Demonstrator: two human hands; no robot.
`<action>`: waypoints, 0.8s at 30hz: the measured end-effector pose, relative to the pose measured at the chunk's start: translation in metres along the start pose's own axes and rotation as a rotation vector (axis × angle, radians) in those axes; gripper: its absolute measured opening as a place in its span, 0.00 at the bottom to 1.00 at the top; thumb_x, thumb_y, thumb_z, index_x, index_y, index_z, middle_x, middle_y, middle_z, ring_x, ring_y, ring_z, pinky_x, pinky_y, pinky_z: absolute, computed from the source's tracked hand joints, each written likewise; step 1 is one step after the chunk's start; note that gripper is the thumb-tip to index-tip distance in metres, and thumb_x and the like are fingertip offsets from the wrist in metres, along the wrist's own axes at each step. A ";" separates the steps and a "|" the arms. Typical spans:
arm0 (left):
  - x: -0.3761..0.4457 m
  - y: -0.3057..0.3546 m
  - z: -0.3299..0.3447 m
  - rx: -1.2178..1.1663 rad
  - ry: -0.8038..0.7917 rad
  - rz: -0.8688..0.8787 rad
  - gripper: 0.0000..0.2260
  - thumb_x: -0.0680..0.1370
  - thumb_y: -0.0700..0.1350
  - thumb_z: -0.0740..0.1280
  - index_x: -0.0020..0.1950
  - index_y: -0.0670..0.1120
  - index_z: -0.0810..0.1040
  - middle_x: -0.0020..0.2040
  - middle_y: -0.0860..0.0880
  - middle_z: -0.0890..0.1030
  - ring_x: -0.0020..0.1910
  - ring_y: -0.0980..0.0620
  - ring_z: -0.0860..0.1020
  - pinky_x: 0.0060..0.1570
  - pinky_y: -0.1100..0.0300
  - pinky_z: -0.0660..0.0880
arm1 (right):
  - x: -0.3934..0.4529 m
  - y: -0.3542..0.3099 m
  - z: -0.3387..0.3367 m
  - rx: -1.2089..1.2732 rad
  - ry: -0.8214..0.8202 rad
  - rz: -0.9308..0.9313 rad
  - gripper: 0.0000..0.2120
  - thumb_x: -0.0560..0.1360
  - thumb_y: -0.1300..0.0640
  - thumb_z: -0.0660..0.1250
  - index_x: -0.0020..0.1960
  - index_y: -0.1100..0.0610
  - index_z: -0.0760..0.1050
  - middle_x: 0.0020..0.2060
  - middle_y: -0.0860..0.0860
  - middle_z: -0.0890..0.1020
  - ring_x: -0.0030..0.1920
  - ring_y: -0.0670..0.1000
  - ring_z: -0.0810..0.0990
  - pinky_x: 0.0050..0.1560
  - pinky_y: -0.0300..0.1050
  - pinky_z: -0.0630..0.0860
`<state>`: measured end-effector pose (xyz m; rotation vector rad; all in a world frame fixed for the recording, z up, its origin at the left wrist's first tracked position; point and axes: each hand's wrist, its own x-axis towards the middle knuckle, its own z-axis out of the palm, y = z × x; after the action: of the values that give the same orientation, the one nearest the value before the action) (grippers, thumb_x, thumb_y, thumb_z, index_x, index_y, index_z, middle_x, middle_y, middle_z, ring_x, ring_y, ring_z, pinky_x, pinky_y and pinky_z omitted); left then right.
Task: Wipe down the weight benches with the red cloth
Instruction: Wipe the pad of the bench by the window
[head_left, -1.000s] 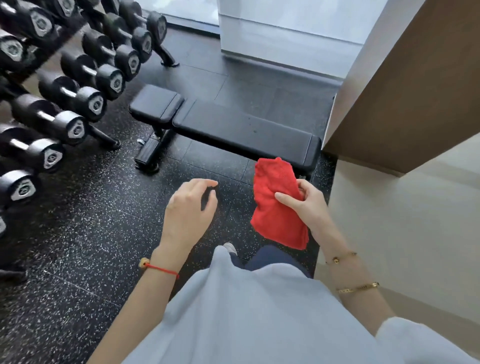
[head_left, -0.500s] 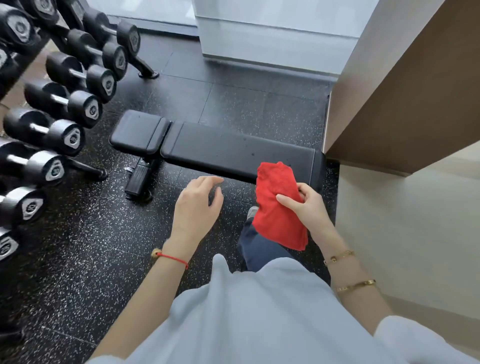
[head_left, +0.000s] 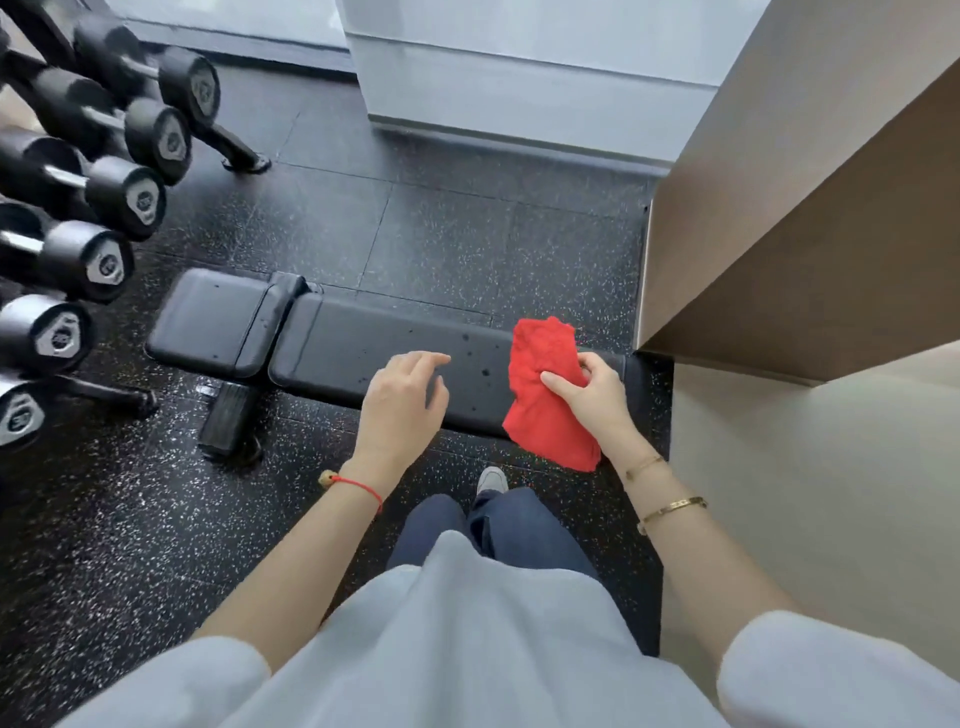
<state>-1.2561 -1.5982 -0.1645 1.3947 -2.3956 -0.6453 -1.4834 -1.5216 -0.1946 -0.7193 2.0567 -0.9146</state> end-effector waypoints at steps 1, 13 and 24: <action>0.011 -0.007 0.013 0.008 -0.018 0.011 0.13 0.78 0.38 0.65 0.62 0.42 0.79 0.57 0.46 0.82 0.58 0.44 0.78 0.60 0.48 0.74 | 0.013 0.007 0.007 -0.018 -0.007 0.009 0.18 0.71 0.51 0.75 0.57 0.56 0.77 0.50 0.51 0.83 0.53 0.53 0.81 0.56 0.49 0.75; 0.083 -0.132 0.230 0.042 -0.065 0.124 0.12 0.78 0.37 0.65 0.61 0.42 0.80 0.58 0.46 0.82 0.59 0.45 0.78 0.57 0.51 0.73 | 0.157 0.172 0.115 -0.096 0.000 0.030 0.19 0.71 0.49 0.74 0.58 0.57 0.76 0.52 0.51 0.84 0.54 0.52 0.81 0.57 0.50 0.76; 0.103 -0.220 0.370 -0.020 0.117 0.302 0.11 0.77 0.38 0.65 0.59 0.43 0.80 0.58 0.48 0.82 0.59 0.46 0.78 0.60 0.51 0.74 | 0.214 0.282 0.160 -0.470 0.234 -0.471 0.28 0.72 0.50 0.73 0.68 0.56 0.68 0.62 0.52 0.74 0.61 0.55 0.74 0.63 0.52 0.71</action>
<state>-1.3145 -1.6972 -0.5919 1.0017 -2.4287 -0.4928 -1.5235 -1.5702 -0.5779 -1.4534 2.3912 -0.7929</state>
